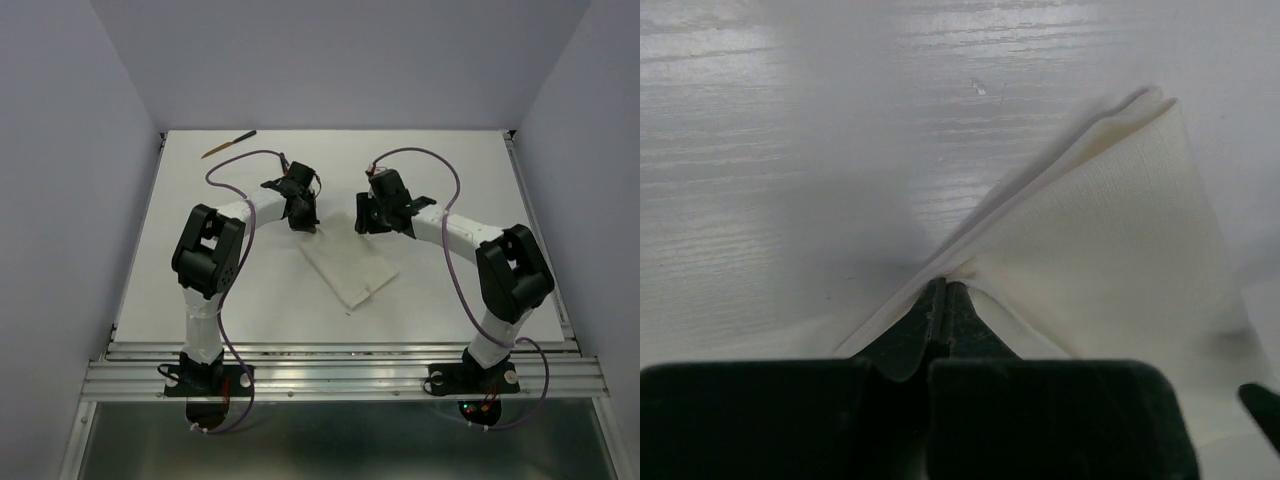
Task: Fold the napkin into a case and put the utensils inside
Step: Fold the 2/3-rectangle-folded napkin at the center of the board.
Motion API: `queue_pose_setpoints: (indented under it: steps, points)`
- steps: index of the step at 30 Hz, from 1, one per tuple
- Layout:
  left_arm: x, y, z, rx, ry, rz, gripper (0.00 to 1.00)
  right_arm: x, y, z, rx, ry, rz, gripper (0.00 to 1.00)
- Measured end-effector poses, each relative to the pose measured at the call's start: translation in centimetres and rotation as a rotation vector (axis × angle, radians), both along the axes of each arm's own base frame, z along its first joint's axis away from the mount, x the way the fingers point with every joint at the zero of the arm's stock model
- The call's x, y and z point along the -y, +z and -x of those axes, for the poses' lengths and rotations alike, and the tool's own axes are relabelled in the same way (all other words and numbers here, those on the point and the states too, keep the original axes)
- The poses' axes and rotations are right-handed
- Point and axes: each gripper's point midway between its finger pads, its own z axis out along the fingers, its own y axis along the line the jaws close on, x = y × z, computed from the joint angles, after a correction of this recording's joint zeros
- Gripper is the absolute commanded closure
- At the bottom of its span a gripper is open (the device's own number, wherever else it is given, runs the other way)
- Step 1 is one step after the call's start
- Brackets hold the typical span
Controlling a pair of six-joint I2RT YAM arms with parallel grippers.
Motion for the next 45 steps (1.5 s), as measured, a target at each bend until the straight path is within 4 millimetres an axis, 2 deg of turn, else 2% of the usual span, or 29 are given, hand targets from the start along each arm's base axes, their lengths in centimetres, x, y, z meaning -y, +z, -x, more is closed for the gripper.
queue_pose_setpoints:
  steps: [4,6,8,11,12,13,16,21,24,25,30,31,34,40,45]
  points:
    - [0.0,0.0,0.0,0.0,-0.001,0.001,1.0,0.5,1.8,-5.4,0.036,-0.018,-0.066,0.39]
    - [0.0,0.0,0.0,0.0,-0.001,0.001,1.0,0.0,1.0,-7.4,0.022,0.007,-0.087,0.32]
    - [0.0,0.0,0.0,0.0,-0.001,0.001,1.0,-1.2,-0.6,-7.9,-0.013,0.058,-0.101,0.3]
    - [0.0,0.0,0.0,-0.001,-0.001,0.001,1.0,-2.4,-2.7,-7.2,-0.071,0.123,-0.116,0.3]
    - [0.0,0.0,0.0,-0.001,-0.002,0.002,1.0,-2.8,-3.1,-7.0,-0.086,0.144,-0.121,0.3]
    - [0.0,0.0,0.0,-0.001,-0.002,0.002,1.0,-3.3,-2.8,-7.2,-0.08,0.159,-0.138,0.31]
    - [0.1,0.0,0.1,-0.002,-0.003,0.003,1.0,-4.0,-2.5,-7.6,-0.077,0.183,-0.161,0.34]
    - [0.0,0.0,0.1,-0.003,-0.002,0.002,1.0,-4.1,-3.0,-7.6,-0.086,0.186,-0.162,0.41]
    - [0.0,0.0,0.1,-0.003,-0.002,0.001,1.0,-4.1,-3.2,-7.7,-0.086,0.181,-0.16,0.53]
    - [0.0,0.0,0.1,-0.004,-0.002,0.001,1.0,-4.1,-3.2,-7.8,-0.085,0.181,-0.162,0.6]
    - [0.0,0.0,0.1,-0.003,-0.001,0.0,1.0,-4.3,-3.6,-7.7,-0.097,0.178,-0.172,0.78]
    - [0.0,0.0,0.1,-0.004,-0.001,0.0,1.0,-4.4,-3.6,-7.6,-0.1,0.183,-0.177,0.86]
    - [0.0,0.0,0.1,-0.004,-0.001,-0.001,1.0,-4.6,-3.7,-7.4,-0.105,0.19,-0.189,0.98]
    - [0.0,0.0,0.1,-0.004,0.001,-0.002,1.0,-4.7,-3.8,-7.2,-0.096,0.183,-0.21,0.99]
    - [0.0,0.0,0.1,-0.006,0.005,0.002,1.0,-4.3,-3.2,-6.2,-0.082,0.171,-0.198,0.99]
